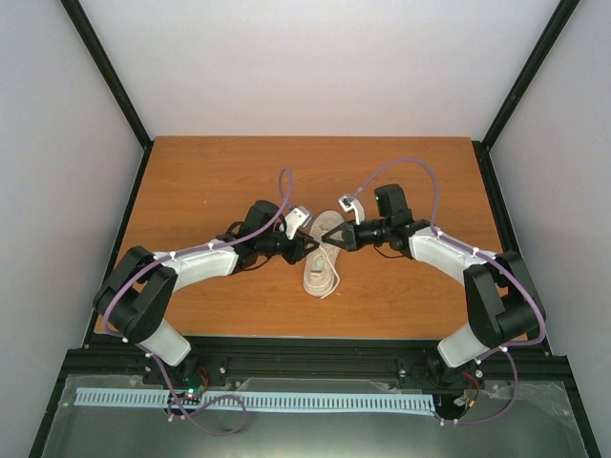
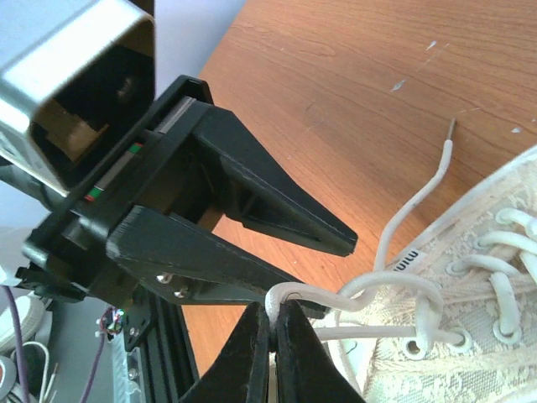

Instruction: Tie the shoes

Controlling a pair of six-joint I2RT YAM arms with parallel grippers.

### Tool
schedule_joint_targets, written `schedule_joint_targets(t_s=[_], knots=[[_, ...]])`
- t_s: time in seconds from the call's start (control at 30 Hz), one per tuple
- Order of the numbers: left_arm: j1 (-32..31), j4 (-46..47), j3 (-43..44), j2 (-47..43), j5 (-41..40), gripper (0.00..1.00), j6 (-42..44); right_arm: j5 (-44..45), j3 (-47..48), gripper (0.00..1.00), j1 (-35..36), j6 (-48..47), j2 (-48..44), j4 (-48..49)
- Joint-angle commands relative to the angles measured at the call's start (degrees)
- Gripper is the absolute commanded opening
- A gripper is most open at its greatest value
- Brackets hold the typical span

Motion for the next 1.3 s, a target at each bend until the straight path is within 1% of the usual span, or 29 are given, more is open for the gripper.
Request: schedule_joint_targets(t_s=[0.0, 0.3, 0.57, 0.7, 0.83, 0.93, 1.0, 1.17, 1.27], knots=[[0.5, 4.97, -0.66, -0.55, -0.11, 0.29, 3.95, -5.16, 2.19, 0.03, -0.15, 0.66, 0.53, 1.33], [0.56, 6.9, 0.1, -0.4, 5.0, 0.29, 2.66, -6.05, 2.58, 0.03, -0.15, 0.51, 2.44, 0.83], [0.53, 5.07, 1.57, 0.27, 8.43, 0.28, 2.4, -5.7, 2.71, 0.03, -0.28, 0.59, 2.43, 0.66], [0.49, 3.42, 2.47, 0.79, 8.72, 0.26, 2.22, -5.43, 2.63, 0.03, -0.24, 0.58, 2.39, 0.49], [0.48, 4.15, 2.14, 0.43, 7.96, 0.26, 1.77, -5.55, 2.53, 0.03, -0.26, 0.52, 2.16, 0.51], [0.55, 4.32, 3.38, 1.79, 8.99, 0.23, 0.54, -5.67, 2.54, 0.03, -0.24, 0.48, 2.34, 0.5], [0.49, 4.58, 4.0, 2.78, 9.5, 0.17, -0.23, -5.69, 2.46, 0.03, -0.24, 0.42, 2.35, 0.47], [0.48, 5.61, 4.41, 3.57, 10.95, 0.11, -1.39, -5.37, 2.34, 0.03, -0.24, 0.11, 2.43, 0.16], [0.49, 5.92, 4.25, 3.45, 10.97, 0.04, -1.78, -5.06, 2.32, 0.03, -0.24, -0.07, 2.67, 0.08]])
